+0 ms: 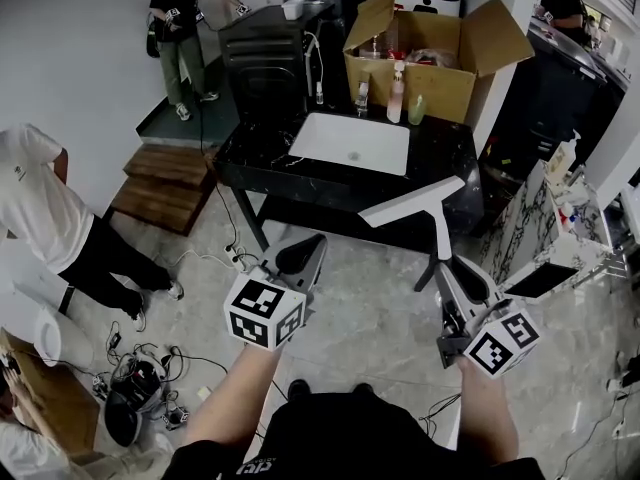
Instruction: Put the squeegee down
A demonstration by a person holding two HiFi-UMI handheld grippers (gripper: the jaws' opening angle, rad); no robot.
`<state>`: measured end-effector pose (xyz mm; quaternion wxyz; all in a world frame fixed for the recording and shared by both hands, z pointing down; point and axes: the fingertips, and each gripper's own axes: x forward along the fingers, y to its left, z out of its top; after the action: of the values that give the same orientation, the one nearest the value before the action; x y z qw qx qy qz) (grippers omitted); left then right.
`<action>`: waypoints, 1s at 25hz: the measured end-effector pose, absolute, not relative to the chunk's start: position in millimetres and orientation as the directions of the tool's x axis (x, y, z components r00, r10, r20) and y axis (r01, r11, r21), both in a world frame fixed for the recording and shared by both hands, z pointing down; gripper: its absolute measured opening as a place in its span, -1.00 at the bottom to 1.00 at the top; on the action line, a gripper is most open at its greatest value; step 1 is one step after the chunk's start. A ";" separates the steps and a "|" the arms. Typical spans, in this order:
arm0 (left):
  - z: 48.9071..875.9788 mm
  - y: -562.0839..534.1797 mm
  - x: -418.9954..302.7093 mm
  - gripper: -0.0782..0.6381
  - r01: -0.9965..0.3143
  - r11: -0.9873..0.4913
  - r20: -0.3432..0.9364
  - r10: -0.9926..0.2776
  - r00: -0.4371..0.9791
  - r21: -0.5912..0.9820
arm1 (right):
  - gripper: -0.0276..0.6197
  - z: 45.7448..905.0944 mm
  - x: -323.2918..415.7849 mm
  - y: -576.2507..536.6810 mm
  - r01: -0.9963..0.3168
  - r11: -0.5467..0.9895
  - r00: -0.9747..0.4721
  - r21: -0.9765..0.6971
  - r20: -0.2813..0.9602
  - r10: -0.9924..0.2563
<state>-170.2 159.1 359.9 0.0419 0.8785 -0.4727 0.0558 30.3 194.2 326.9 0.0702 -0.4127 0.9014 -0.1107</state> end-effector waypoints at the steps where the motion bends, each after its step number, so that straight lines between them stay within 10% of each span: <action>1: 359.7 159.7 -163.1 -0.76 -0.834 -0.551 0.137 -0.825 0.548 0.021 | -0.61 326.7 37.0 195.0 -0.729 0.635 -0.649 -0.255 -0.036 -0.760; 25: 377.6 103.2 -88.0 -0.76 -0.789 -0.608 0.100 -0.782 0.615 0.092 | -0.62 339.2 103.2 152.1 -0.772 0.592 -0.613 -0.232 0.023 -0.790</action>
<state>-88.0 103.2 377.6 0.0634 0.8963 -0.4381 0.0249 103.2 152.1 339.2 0.0410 -0.4381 0.8912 -0.1100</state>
